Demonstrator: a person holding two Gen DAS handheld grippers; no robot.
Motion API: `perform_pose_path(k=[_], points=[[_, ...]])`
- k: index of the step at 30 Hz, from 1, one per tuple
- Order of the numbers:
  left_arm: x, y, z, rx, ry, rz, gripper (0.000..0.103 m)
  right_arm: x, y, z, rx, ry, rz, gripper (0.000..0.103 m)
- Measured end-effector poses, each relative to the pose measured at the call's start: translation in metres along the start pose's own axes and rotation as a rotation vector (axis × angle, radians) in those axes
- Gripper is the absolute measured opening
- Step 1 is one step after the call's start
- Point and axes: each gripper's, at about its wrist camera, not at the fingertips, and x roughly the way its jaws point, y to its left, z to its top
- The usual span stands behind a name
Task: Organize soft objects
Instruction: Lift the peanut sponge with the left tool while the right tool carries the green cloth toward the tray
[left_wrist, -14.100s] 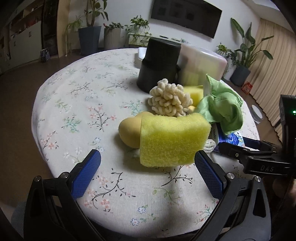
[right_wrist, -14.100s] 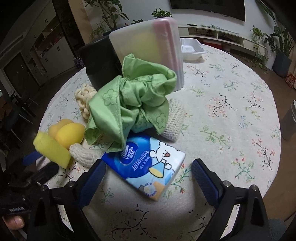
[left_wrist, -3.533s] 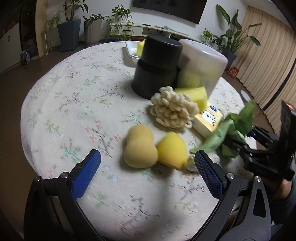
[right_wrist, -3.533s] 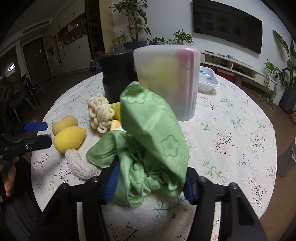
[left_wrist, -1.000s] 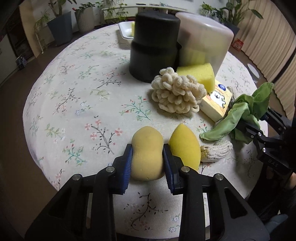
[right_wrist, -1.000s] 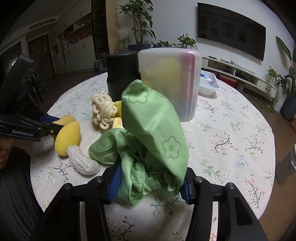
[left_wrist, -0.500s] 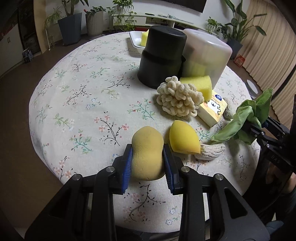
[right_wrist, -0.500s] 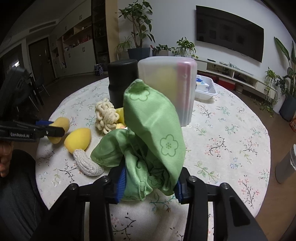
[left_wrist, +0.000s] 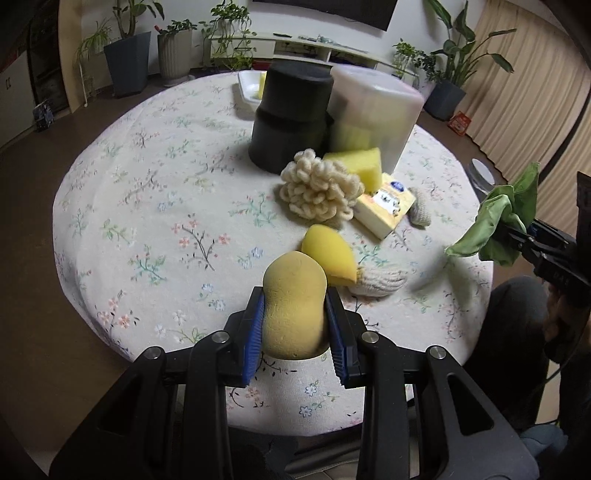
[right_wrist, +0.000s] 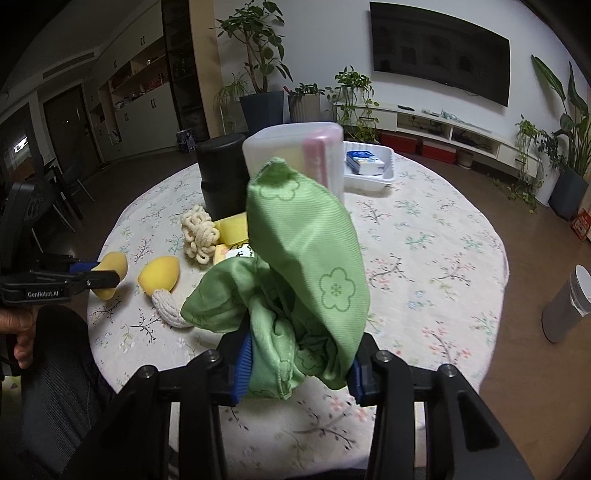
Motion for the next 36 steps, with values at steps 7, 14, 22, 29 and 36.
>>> perform_pose_path(k=[7,14,22,29,36], points=[[-0.011,0.03,0.034,-0.008,-0.05,0.04,0.029,-0.022,-0.05,0.016,0.06,-0.008,-0.069,0.044],[-0.013,0.078,0.083,-0.04,-0.093,0.086,0.029,-0.032,-0.128,0.044,0.109,-0.016,-0.225,0.044],[-0.005,0.093,0.193,0.064,-0.148,0.161,0.029,-0.006,-0.206,0.118,0.113,-0.028,-0.346,0.044],[0.043,0.069,0.283,0.17,-0.149,0.116,0.029,0.051,-0.215,0.212,0.035,-0.04,-0.343,0.044],[0.117,0.022,0.326,0.324,-0.076,0.013,0.029,0.131,-0.181,0.274,-0.076,-0.005,-0.216,0.044]])
